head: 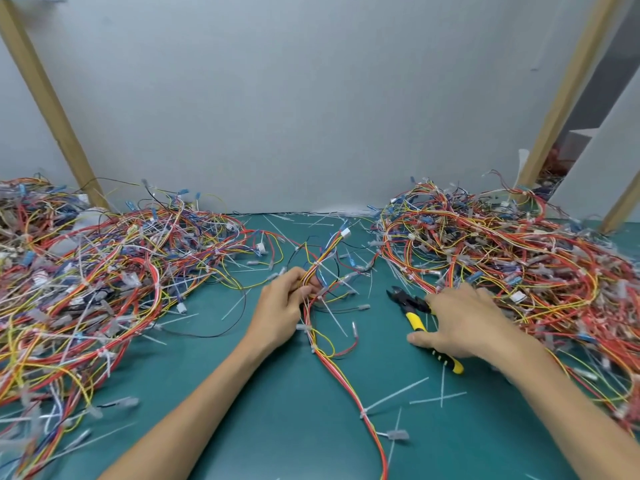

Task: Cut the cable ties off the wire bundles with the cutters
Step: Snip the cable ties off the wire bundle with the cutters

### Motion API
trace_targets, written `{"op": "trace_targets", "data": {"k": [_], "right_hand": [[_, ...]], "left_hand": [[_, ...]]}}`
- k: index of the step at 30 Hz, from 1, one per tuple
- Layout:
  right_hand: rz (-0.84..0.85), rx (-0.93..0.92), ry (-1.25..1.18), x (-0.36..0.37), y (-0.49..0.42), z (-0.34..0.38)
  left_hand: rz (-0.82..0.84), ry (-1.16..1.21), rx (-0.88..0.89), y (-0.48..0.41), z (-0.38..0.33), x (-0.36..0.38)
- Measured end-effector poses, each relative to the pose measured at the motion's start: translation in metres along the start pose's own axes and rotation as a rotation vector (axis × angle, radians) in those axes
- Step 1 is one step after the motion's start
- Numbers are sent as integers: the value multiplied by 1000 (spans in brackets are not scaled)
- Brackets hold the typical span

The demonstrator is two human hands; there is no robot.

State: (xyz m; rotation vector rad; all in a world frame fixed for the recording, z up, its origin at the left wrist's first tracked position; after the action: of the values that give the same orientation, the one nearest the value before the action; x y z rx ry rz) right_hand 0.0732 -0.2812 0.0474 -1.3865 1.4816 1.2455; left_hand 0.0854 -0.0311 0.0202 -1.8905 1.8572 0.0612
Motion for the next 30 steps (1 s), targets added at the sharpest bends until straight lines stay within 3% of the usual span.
{"op": "trace_targets", "data": {"k": [9, 14, 20, 25, 30], "right_hand": [[-381, -95, -119, -14, 5, 38], [-479, -136, -491, -12, 0, 36], [-649, -29, -949, -19, -17, 20], [-613, -37, -1351, -36, -40, 37], [-358, -136, -1702, -49, -67, 74]], "left_hand": [[-32, -76, -4, 0, 0, 1], [-46, -61, 3, 0, 1, 0], [-51, -40, -2, -1, 0, 1], [-55, -51, -6, -1, 2, 1], [-57, -53, 41, 0, -1, 0]]}}
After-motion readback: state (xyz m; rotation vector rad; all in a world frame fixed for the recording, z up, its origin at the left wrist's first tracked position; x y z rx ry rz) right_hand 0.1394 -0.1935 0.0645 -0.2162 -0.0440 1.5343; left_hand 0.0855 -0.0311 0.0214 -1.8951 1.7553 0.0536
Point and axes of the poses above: each hand's wrist, its own y-axis away from the middle knuckle, its own x-axis out of the palm, z = x × y, the point moved 6 cm from there along -y, towards the middle knuckle, and after that the axes turned 2 degrees about y, right-handed, at the moved point
